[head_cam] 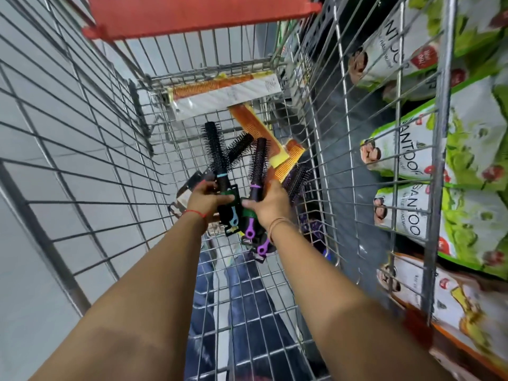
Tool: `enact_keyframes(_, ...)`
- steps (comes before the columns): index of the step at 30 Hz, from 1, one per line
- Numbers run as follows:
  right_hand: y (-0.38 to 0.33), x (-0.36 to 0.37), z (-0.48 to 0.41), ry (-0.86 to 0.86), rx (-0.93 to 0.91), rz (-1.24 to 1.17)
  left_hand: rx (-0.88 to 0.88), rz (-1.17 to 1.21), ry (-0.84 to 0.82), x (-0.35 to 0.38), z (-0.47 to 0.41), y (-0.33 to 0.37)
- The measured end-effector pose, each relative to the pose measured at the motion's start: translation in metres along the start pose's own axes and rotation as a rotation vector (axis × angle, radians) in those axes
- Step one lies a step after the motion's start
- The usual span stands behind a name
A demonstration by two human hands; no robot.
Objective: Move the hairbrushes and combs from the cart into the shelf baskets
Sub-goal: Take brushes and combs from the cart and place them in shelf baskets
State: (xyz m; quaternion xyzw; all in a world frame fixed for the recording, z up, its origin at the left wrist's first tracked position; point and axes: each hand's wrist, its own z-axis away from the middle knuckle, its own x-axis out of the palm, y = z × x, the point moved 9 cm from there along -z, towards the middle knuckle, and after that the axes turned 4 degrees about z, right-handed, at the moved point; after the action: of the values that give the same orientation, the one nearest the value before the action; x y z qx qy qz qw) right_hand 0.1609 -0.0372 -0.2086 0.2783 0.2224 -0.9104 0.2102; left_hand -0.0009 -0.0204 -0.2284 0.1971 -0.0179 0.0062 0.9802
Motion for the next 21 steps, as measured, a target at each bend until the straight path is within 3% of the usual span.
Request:
enact_keyframes(2,0.002,0.011,0.002,-0.074,-0.013,0.07,-0.025,0.011,0.004,0.002,0.0,-0.003)
enact_keyframes(6,0.016,0.011,-0.002,-0.199,0.144,-0.334,-0.053,0.059,-0.003,0.0,-0.001,-0.005)
enact_keyframes(10,0.019,0.001,0.008,-0.32,0.113,-0.588,-0.018,0.042,-0.047,0.006,0.01,0.007)
enact_keyframes(15,0.008,-0.04,0.028,-0.165,0.003,-0.807,0.097,-0.001,-0.145,0.022,0.037,0.056)
enact_keyframes(21,-0.022,-0.101,0.075,0.06,-0.196,-0.972,0.259,-0.247,-0.417,0.054,0.095,0.122)
